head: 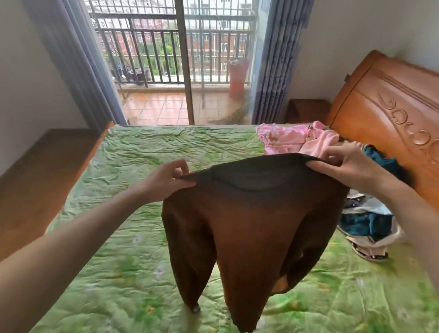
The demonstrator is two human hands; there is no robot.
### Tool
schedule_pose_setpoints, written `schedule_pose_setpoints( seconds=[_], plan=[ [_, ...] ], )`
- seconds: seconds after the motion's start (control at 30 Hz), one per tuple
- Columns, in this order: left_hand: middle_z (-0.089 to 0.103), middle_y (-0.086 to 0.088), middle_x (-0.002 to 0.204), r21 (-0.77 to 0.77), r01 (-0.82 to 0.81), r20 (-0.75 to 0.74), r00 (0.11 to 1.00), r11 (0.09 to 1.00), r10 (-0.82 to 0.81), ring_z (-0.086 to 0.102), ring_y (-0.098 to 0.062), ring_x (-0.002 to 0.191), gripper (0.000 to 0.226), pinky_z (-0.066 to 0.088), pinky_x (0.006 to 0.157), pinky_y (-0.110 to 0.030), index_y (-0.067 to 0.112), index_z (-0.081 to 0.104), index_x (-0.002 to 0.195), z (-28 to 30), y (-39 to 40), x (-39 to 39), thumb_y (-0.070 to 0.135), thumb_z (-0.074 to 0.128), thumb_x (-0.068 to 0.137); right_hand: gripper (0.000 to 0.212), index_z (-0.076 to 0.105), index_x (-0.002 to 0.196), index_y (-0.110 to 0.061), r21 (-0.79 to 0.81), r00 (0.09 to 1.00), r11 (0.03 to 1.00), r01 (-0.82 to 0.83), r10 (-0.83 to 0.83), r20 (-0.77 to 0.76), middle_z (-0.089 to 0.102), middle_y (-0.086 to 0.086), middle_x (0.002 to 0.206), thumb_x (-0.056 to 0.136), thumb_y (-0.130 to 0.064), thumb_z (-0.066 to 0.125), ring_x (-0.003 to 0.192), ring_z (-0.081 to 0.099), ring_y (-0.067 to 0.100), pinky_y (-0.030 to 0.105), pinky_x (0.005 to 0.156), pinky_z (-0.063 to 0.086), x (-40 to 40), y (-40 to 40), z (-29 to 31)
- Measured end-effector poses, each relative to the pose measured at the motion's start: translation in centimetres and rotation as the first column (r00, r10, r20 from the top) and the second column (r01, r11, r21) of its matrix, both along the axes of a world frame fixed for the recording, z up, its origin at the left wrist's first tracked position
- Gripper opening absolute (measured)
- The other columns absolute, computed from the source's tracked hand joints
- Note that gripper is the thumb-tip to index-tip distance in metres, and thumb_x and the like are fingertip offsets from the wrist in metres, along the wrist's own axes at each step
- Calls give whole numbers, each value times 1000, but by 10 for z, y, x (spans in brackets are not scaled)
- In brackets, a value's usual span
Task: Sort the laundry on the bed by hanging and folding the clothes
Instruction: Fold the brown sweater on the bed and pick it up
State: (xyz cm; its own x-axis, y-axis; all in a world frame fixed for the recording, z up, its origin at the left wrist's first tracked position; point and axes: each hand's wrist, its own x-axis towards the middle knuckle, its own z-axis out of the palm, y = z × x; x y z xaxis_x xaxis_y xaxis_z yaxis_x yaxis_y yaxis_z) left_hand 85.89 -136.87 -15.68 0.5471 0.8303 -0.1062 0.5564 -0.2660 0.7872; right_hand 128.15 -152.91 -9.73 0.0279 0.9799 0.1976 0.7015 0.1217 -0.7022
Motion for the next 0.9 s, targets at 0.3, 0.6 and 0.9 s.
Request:
schedule_pose_setpoints(
  seconds=[0.3,0.6,0.9],
  plan=[
    [62,8,71,215,-132,51,991,968,123,54,-6,68,21,42,63,-21,25,64,79,27,0,-27,29,83,87,22,70,86,-38,-322,961,926,-198,248,123,74,-9,78,81,-53,85,68,71,8,20,60,55,0,10,-52],
    [73,1,67,67,-163,40,986,984,161,53,-6,56,25,40,55,-23,20,70,75,11,32,-50,40,82,86,21,71,73,-24,-193,975,981,-7,49,215,63,-3,66,93,-24,75,65,59,17,28,61,41,-5,54,-89],
    [56,-25,68,191,-206,136,974,960,182,49,-18,63,61,35,63,-35,-2,67,74,47,103,-48,58,80,82,26,68,108,-11,161,843,827,538,-526,-115,68,12,112,105,-36,58,115,59,40,44,101,48,-33,126,-37]
  ],
)
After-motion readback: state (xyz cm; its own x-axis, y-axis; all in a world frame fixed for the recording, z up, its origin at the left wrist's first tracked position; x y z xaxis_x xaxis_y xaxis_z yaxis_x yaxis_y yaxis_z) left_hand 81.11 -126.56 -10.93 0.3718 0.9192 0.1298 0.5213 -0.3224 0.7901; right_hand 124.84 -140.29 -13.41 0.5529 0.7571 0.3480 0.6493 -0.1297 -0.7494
